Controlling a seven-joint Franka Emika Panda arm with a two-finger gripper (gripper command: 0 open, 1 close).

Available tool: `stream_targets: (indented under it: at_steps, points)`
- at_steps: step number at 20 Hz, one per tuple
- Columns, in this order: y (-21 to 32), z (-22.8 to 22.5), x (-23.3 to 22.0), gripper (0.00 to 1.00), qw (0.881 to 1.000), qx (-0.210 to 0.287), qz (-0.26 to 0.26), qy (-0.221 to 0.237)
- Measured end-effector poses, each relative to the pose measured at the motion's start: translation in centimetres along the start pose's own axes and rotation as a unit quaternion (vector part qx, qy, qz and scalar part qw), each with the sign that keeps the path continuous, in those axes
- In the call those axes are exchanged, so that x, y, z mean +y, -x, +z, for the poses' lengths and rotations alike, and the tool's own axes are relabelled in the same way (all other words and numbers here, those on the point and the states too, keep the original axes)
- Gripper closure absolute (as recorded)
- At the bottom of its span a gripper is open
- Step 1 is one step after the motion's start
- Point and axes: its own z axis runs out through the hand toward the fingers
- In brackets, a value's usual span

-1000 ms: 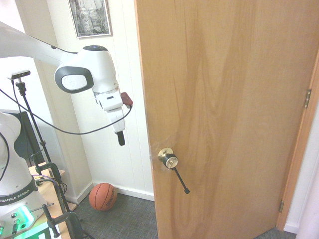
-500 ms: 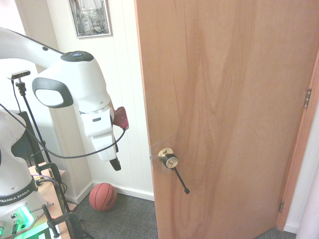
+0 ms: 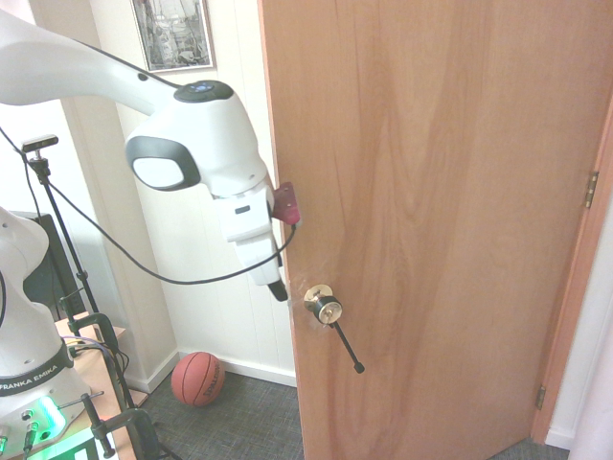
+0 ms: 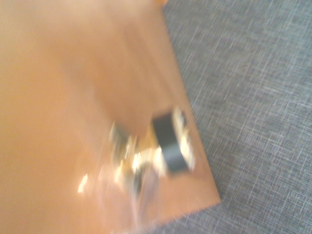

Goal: Close the door

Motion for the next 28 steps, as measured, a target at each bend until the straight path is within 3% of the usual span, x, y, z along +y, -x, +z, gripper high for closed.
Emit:
stream_targets:
  at_steps: [5,8,13,18,21,24,26,28]
  points:
    - [-0.7,0.2,-2.3,0.0,0.998,0.006,0.024,-0.059]
    - [0.8,2.8,-4.4,0.0,0.996,-0.018,0.031,-0.077]
    - [5.7,8.9,-14.8,0.0,0.993,-0.037,-0.045,-0.106]
    - [18.8,12.6,-29.9,0.0,0.981,-0.05,-0.123,-0.141]
    - [31.6,13.6,-36.8,0.0,0.971,-0.073,-0.168,-0.154]
    - [44.4,14.4,-40.2,0.0,0.964,-0.08,-0.199,-0.155]
    - [47.9,14.7,-41.5,0.0,0.963,-0.074,-0.213,-0.145]
    - [46.7,14.3,-42.0,0.0,0.967,-0.06,-0.214,-0.127]
